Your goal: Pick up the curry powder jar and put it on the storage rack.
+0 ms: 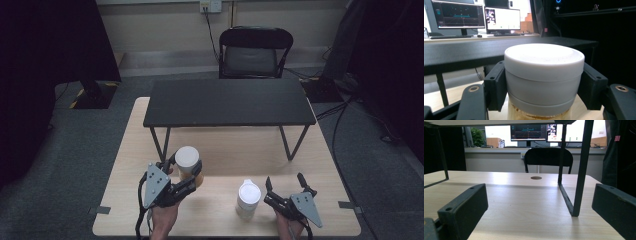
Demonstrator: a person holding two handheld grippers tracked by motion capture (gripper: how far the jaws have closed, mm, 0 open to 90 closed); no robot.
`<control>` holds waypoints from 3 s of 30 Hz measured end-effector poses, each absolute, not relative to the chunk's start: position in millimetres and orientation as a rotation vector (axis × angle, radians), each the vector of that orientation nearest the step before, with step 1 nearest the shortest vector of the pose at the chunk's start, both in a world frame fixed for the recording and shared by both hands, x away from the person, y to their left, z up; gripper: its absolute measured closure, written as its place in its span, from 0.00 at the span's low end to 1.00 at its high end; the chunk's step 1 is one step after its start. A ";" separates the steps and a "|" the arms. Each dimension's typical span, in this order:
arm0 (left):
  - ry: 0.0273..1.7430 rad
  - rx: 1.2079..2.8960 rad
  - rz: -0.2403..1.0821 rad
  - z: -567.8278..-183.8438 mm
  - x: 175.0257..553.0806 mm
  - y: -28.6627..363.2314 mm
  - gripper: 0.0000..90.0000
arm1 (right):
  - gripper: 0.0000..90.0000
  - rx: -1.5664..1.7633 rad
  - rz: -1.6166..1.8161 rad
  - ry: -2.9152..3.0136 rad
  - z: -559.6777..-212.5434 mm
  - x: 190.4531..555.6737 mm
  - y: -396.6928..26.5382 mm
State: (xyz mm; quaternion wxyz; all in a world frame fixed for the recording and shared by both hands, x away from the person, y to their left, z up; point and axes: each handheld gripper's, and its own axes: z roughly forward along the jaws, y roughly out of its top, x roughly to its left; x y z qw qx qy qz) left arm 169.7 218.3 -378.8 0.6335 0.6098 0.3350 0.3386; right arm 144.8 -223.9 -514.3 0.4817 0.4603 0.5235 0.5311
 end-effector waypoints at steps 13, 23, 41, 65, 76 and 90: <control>0.764 1.359 0.835 -335.8 189.4 207.6 0.38 | 0.00 1.120 1.298 1.279 -514.3 144.9 -224.7; 0.805 1.337 0.849 -306.8 198.3 197.8 0.38 | 0.00 1.120 1.298 1.279 -514.3 144.9 -224.7; 0.870 1.363 0.872 -268.9 235.1 175.1 0.38 | 0.00 1.113 1.303 1.285 -514.5 144.8 -226.0; 0.956 1.354 0.905 -259.1 290.7 160.7 0.38 | 0.00 1.109 1.310 1.291 -514.5 145.0 -227.4; 0.966 1.362 0.905 -267.1 299.4 156.7 0.38 | 0.00 1.110 1.310 1.292 -514.4 145.1 -227.5; 0.956 1.318 0.937 -280.1 294.2 152.1 0.38 | 0.00 1.110 1.309 1.291 -514.4 145.1 -227.3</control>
